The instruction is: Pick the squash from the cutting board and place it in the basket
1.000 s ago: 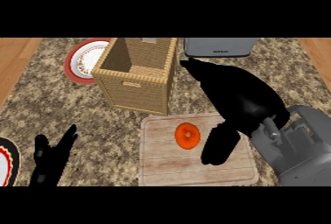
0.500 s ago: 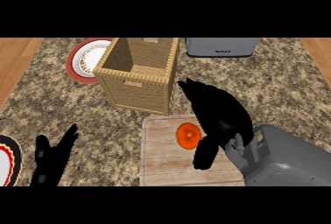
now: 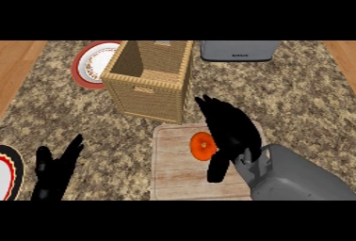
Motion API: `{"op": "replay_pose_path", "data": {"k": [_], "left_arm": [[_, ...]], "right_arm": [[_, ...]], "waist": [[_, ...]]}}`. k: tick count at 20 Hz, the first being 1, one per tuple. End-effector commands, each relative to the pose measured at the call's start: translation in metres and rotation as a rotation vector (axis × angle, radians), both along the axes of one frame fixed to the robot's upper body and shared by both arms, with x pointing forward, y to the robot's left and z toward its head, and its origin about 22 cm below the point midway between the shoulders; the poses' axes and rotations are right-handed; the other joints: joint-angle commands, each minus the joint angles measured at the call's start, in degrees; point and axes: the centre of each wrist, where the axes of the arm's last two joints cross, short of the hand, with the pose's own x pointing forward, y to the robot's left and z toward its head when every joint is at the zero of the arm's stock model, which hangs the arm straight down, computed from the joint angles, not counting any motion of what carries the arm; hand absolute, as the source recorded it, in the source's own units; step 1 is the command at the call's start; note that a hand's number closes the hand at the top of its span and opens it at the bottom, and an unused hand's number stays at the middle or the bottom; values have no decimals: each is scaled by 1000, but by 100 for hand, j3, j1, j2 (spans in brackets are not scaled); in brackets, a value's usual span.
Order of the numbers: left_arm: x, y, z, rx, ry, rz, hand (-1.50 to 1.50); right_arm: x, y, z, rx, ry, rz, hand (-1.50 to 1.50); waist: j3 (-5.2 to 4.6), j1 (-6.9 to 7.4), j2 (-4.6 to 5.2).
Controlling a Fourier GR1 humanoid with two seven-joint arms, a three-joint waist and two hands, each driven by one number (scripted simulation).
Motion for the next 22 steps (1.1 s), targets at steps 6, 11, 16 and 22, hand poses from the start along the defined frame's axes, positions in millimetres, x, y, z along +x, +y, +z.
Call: {"op": "replay_pose_path", "data": {"k": [6, 11, 16, 22], "left_arm": [[-24, -5, -16, -34, 49, -6, 0], [11, -9, -11, -22, 37, -14, 0], [6, -7, -9, -16, 47, 8, 0], [9, -7, -18, -22, 50, 14, 0]], "right_arm": [[-13, 4, -44, -44, 6, -79, -150], [6, 28, -40, -34, -13, -75, -150], [10, 2, -59, -49, -5, -64, -150], [6, 22, -83, -134, 62, -75, -150]], "waist": [[-27, 24, 12], [-30, 13, 24], [-28, 6, 20], [-30, -4, 26]]}}
